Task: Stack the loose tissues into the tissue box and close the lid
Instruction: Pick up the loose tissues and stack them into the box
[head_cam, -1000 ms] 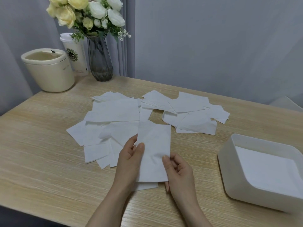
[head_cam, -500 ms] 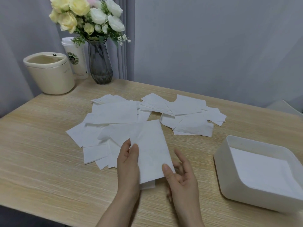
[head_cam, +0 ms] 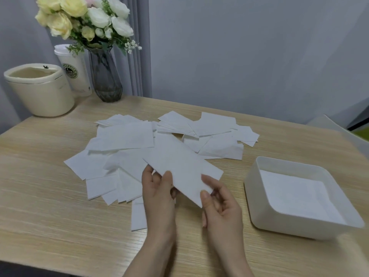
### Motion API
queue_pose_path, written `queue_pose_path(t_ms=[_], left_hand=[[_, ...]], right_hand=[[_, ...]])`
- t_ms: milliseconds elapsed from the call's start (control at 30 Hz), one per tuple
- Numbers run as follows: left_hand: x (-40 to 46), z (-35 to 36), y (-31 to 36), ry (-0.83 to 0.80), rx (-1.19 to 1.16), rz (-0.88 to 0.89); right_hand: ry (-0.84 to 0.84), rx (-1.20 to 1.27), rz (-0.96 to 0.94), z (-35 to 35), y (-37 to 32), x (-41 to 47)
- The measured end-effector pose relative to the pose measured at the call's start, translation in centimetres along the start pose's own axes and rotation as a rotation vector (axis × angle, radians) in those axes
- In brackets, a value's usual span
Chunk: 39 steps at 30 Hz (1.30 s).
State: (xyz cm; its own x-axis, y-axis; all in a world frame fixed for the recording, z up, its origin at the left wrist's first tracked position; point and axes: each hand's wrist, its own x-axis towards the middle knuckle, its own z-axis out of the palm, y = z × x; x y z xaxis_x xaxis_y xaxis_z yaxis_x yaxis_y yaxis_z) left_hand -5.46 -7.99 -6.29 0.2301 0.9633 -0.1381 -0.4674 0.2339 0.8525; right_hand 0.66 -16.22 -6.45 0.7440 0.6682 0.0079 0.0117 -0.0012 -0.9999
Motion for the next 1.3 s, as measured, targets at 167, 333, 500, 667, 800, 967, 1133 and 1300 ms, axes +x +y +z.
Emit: queue_pose_path(t_ms=[167,333,500,667,800,967,1133,1300], left_hand=[[1.2,-1.7,1.5,-0.122,0.156,0.062],[1.7,-1.8,2.7,-0.295,0.31,0.034],[1.0,0.1,2.3,-0.371,0.379,0.038],[0.5,2.2,1.0,-0.465,0.448,0.041],[0.0,4.2,-0.3,-0.55,0.464,0.023],[-0.7,7.1,-2.2,-0.67,0.544,0.079],[-1.2,8.8,-4.2,-0.757,0.664,0.196],[-1.3,9.1,-6.0,-0.833,0.788,0.464]], right_hand=[[-0.046,-0.221,-0.073,-2.4,-1.3,1.2],[0.011,-0.276,-0.138,-4.4,-3.1,1.5],[0.158,-0.261,-0.168,-6.6,-5.1,1.8],[0.237,-0.4,-0.172,-10.3,-5.8,2.3],[0.255,-0.462,-0.171,-13.6,-5.7,2.7],[0.335,-0.512,-0.178,-17.3,-5.2,3.1],[0.43,-0.654,-0.205,-19.2,-5.0,3.2],[0.448,-0.812,-0.24,-20.9,-4.1,3.1]])
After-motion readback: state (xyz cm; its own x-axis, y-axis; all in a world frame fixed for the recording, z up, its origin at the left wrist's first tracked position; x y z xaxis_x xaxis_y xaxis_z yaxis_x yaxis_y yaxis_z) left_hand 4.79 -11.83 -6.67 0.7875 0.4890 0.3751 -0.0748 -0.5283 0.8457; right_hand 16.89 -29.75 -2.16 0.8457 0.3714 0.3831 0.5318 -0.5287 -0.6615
